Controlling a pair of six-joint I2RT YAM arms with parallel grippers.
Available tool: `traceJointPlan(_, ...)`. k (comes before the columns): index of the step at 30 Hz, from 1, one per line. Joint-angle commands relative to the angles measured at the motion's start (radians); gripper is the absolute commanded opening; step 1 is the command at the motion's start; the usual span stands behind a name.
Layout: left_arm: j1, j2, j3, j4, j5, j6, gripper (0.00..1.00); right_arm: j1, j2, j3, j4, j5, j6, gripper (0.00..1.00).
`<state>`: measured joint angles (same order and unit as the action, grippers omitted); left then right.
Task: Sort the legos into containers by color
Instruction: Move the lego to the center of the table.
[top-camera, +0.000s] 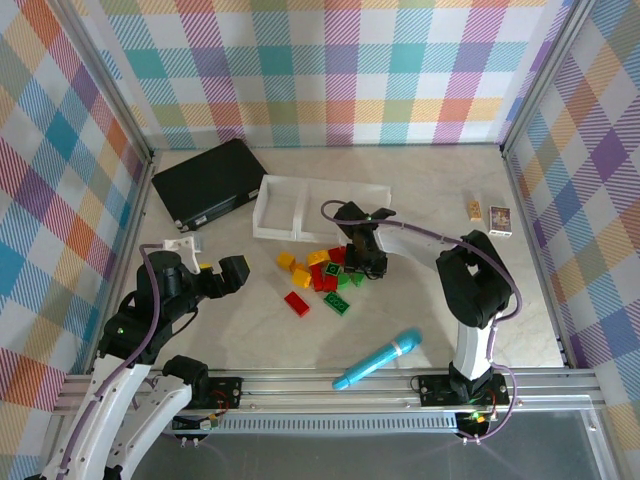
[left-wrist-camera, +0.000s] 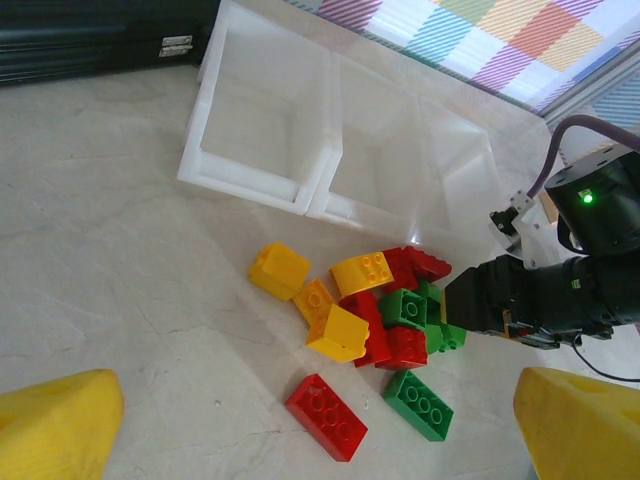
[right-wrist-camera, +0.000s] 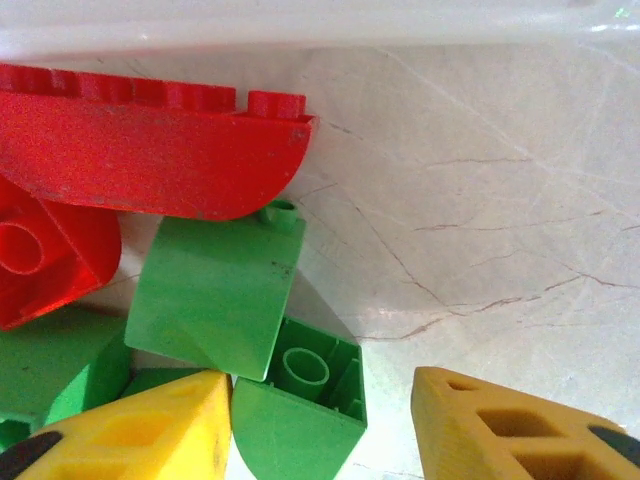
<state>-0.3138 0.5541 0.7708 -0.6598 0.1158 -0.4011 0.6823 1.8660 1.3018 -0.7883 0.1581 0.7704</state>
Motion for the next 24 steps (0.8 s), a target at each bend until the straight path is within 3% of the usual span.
traceJointPlan(1, -0.007, -0.003, -0.013, -0.001, 0.024, -0.010, 0.99, 0.008, -0.005, -0.002, -0.054, 0.042, -0.013, 0.50)
traceJointPlan(8, -0.007, -0.004, -0.017, -0.002, 0.027, -0.014, 1.00, 0.007, -0.061, -0.038, -0.101, 0.110, -0.022, 0.49)
traceJointPlan(13, -0.007, -0.001, -0.019, -0.001, 0.025, -0.014, 1.00, 0.007, -0.069, -0.042, -0.095, 0.083, -0.051, 0.48)
traceJointPlan(24, -0.007, 0.007, -0.024, 0.000, 0.016, -0.013, 1.00, 0.011, -0.084, -0.065, -0.062, 0.027, -0.145, 0.63)
